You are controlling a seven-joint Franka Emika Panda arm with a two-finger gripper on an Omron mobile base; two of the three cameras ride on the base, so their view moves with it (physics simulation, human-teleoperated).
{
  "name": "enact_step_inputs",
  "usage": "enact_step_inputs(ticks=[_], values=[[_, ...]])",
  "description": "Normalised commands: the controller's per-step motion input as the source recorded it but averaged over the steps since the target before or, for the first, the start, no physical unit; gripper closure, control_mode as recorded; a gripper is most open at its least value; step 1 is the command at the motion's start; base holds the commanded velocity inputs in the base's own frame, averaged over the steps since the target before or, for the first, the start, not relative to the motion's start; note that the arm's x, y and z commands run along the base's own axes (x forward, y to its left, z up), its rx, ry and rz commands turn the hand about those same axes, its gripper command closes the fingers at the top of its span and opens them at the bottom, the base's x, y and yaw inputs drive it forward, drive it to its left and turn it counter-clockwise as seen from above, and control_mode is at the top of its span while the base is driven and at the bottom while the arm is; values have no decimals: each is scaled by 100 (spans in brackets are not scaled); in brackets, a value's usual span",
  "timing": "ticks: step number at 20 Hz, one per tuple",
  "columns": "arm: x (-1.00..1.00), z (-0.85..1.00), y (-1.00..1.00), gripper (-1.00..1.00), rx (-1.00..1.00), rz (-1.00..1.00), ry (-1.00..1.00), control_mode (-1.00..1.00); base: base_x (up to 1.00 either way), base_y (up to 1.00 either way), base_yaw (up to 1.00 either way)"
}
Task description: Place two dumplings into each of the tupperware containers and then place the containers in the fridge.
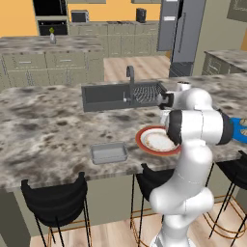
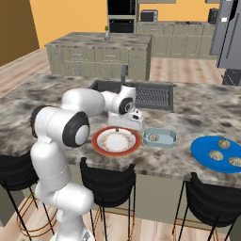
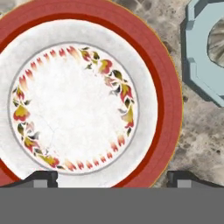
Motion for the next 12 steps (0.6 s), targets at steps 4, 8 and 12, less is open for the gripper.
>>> enact_step_inputs(ticks=[4, 8, 12], values=[[-5, 25, 41, -100, -4, 1, 4, -100, 0, 0, 0], [0, 49, 7, -100, 0, -1, 7, -100, 0, 0, 0], [0, 30, 0, -100, 0, -11, 0, -100, 0, 0, 0]])
